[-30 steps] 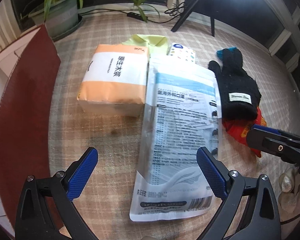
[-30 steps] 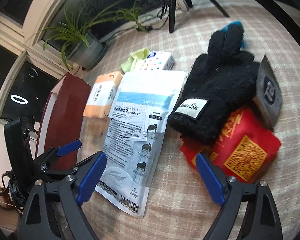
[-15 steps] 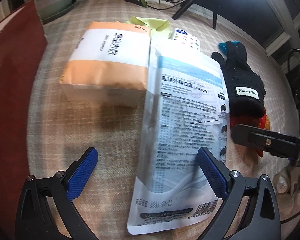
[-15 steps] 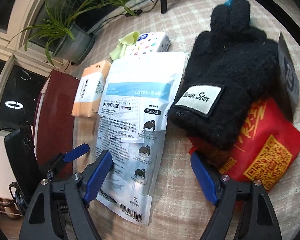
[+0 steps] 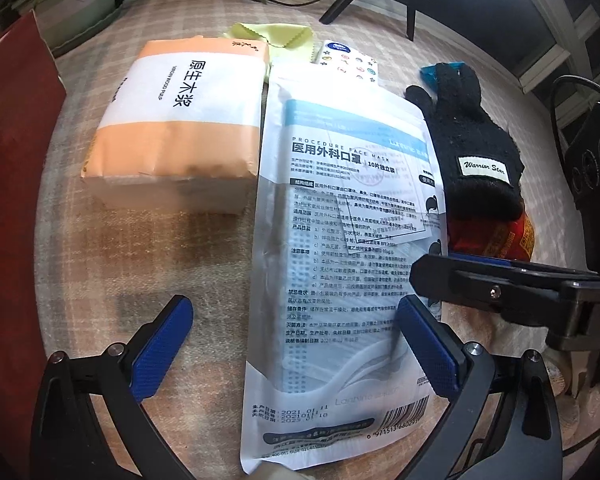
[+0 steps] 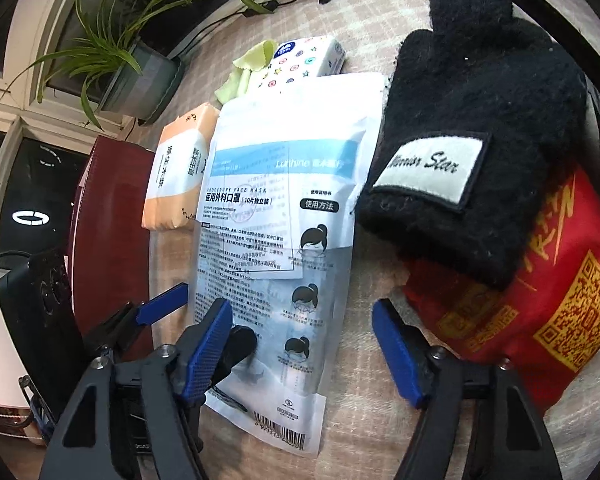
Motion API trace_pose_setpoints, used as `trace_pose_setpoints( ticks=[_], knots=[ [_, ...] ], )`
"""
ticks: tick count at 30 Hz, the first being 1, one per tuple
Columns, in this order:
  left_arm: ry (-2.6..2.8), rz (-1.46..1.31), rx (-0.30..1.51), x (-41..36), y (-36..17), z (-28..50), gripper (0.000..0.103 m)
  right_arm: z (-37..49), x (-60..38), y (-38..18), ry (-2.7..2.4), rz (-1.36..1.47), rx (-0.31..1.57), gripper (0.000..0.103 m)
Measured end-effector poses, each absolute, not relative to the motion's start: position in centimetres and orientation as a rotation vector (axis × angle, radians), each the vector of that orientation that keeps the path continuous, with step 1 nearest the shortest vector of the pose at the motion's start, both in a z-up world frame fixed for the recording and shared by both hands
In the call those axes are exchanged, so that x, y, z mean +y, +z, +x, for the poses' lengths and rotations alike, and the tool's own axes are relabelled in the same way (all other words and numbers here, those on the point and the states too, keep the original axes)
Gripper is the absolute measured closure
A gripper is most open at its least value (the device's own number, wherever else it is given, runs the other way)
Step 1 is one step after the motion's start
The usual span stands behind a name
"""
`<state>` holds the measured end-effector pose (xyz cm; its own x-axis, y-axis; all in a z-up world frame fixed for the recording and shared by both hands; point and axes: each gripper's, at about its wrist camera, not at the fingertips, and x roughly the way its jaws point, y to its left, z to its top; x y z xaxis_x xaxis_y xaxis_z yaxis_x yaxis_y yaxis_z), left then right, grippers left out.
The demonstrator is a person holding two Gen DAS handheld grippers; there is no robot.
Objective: Organize soft objects
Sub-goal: 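Close the right gripper on the face-mask bag's edge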
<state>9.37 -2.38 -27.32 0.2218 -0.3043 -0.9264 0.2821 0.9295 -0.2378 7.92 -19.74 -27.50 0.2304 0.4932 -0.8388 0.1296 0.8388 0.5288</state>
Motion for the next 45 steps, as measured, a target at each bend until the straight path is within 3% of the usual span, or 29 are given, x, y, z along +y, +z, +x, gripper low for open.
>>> trace_pose_setpoints(
  ticks=[2,4,7,12,22,41,45],
  knots=[
    [-0.411,-0.022,1.284,-2.4,-27.4,9.4,0.002,7.9,-19.7,-27.5,0.266,0.570,1.332,0.036],
    [-0.423,-0.030,1.288,-2.2,-27.4,9.4,0.004,7.9,-19.7,-27.7,0.273,0.584,1.339,0.045],
    [-0.473,-0.082,1.290,-1.7,-27.2,9.4,0.008,7.8,-19.7,-28.0,0.287,0.611,1.349,0.052],
    [-0.503,-0.101,1.275,-1.7,-27.0,8.9,0.028,7.7,-19.6,-27.9,0.293,0.599,1.339,0.054],
    [-0.491,-0.061,1.262,-0.6,-26.6,8.6,0.019,7.3,-20.5,-28.1,0.292,0.629,1.338,0.055],
    [-0.615,0.006,1.291,-4.3,-26.5,8.0,0.019,8.7,-19.9,-28.4,0.338,0.643,1.380,0.054],
    [-0.609,0.065,1.286,-5.3,-26.5,7.1,0.019,8.6,-19.7,-28.2,0.329,0.604,1.378,0.059]
  ],
)
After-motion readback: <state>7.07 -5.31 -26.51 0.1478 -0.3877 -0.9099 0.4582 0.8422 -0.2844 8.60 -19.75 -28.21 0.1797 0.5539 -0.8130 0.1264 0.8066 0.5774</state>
